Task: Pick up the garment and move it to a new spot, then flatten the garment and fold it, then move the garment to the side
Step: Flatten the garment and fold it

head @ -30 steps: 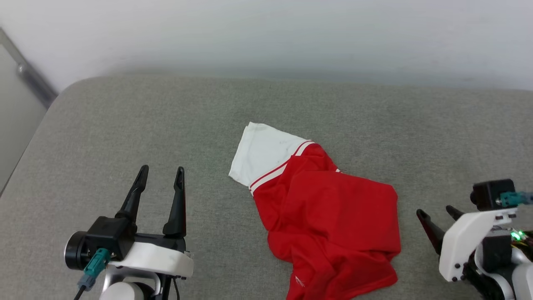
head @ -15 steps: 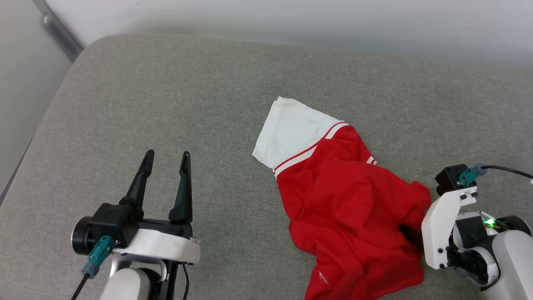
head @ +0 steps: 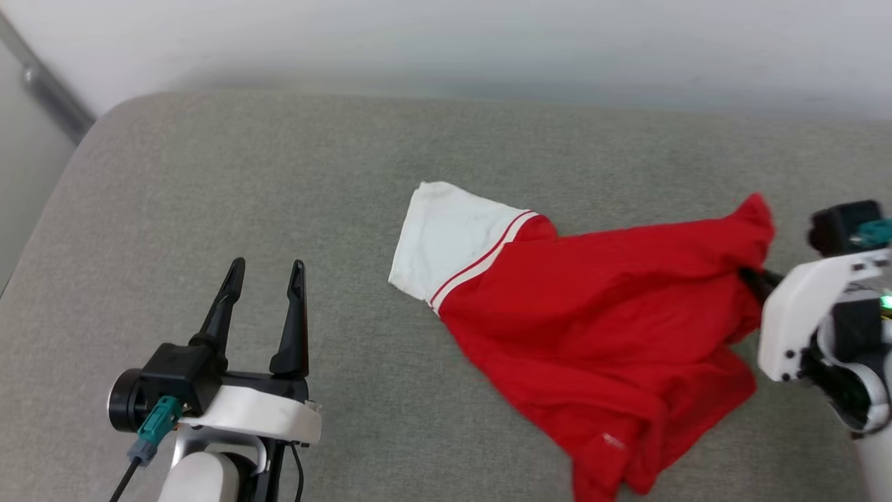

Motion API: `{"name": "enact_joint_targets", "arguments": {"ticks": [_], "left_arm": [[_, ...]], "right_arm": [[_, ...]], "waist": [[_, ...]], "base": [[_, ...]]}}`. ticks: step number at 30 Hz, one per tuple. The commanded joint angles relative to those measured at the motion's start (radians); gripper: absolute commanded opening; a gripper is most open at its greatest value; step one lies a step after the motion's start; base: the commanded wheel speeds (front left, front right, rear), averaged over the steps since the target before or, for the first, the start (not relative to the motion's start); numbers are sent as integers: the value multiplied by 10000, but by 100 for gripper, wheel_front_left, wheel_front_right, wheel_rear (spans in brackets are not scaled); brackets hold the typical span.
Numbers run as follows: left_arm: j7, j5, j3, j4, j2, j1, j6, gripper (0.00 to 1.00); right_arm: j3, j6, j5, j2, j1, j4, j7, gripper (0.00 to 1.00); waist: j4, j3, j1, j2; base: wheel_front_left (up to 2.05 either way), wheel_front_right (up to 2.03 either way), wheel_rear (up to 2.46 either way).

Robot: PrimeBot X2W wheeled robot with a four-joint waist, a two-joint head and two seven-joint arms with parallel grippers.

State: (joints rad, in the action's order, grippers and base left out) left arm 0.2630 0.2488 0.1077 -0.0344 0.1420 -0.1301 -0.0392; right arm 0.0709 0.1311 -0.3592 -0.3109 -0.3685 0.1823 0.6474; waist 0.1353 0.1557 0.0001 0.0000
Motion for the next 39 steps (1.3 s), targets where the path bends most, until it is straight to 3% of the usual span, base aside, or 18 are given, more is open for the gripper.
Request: {"name": "enact_joint_targets", "arguments": {"ticks": [1,9,15,16,17,18,25,29,33,39], "left_arm": [[24,-91,-48,-9,-29,107,-34,100],[24,-165,-102,53,-83,676,74,100],[-14,-80,-138,-15,51,915,73,100],[-34,-74,-128,-27,59,938,81,100],[-63,-63,-121,-42,69,980,90,100],[-83,-69,-114,-63,80,1029,101,100],[-164,11,-94,-174,81,1310,199,100],[-188,68,-110,-196,62,1506,286,100],[-250,88,-115,-182,68,1664,381,100],[-354,58,-131,-95,164,1721,499,100]], "right_arm": [[-294,-5,145,91,295,-153,-147,0],[-2045,-5,921,1433,3258,-1371,99,0],[-2207,-5,630,2284,4935,-909,-105,0],[-2186,-5,490,2367,5015,-769,-260,43],[-2142,-5,448,2416,5055,-681,-494,43],[-2107,-5,415,2457,5053,-684,-858,100],[-2284,-5,480,2579,4838,-1299,-4582,100],[-2331,-5,866,2588,4784,-1601,-5844,100],[-2315,-5,1439,2564,4653,-1973,-6473,100],[-2071,-5,1888,2580,4704,-2694,-6196,100]], "waist": [[-230,-230,-1,0],[-786,-841,-1,0],[-1049,-978,-1,0],[-1068,-987,-1,0],[-1083,-1008,-1,0],[-1091,-1031,-1,0],[-1038,-1299,-1,0],[-1045,-1511,-1,0],[-1059,-1644,-1,0],[-1073,-1690,-1,0]], "base": [[0,0,0],[0,0,0],[0,0,0],[0,0,0],[0,0,0],[0,0,0],[0,0,0],[0,0,0],[0,0,0],[0,0,0]]}}
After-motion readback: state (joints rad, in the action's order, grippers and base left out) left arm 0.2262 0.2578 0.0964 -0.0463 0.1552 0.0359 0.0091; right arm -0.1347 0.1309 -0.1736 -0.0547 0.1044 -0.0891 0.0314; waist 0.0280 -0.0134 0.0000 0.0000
